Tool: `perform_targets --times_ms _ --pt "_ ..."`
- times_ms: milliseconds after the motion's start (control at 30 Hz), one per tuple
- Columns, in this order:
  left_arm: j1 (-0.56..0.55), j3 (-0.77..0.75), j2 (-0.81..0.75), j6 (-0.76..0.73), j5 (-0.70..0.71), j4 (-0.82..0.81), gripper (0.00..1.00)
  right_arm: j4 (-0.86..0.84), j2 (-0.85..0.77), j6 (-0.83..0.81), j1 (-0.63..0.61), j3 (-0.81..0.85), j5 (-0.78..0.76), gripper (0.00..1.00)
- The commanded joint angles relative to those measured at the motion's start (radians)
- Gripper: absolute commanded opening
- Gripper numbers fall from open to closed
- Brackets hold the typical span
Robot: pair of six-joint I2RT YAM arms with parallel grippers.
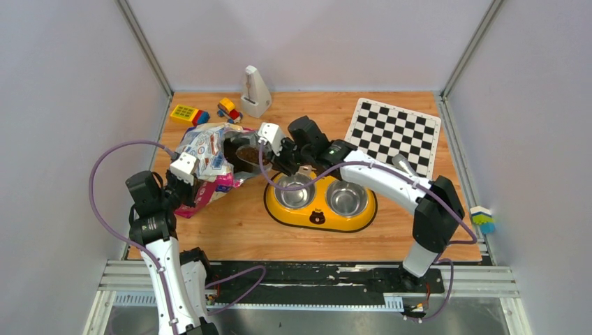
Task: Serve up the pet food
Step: Collect the pet food from the pet food bag, then pour the pet food into the pet food bowl.
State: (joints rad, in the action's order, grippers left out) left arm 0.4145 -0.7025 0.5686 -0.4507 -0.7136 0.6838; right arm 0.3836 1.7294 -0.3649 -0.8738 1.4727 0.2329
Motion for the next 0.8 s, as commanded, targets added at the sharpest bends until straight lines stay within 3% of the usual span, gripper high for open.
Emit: perform_targets --times_ms 0,400,767 --pt "0.005 -0.052 -0.031 0.011 -0.091 -0.151 0.0 -0.046 -0.156 -0.05 0.026 -0.055 0.056 0.0" --pt "0.005 -0.051 -0.033 0.015 -0.09 -0.156 0.0 0.246 -0.375 -0.22 0.077 -0.229 0.038 0.0" --pt "0.006 -0.048 -0.032 0.011 -0.092 -0.155 0.0 0.472 -0.308 -0.295 0.079 -0.216 -0.121 0.0"
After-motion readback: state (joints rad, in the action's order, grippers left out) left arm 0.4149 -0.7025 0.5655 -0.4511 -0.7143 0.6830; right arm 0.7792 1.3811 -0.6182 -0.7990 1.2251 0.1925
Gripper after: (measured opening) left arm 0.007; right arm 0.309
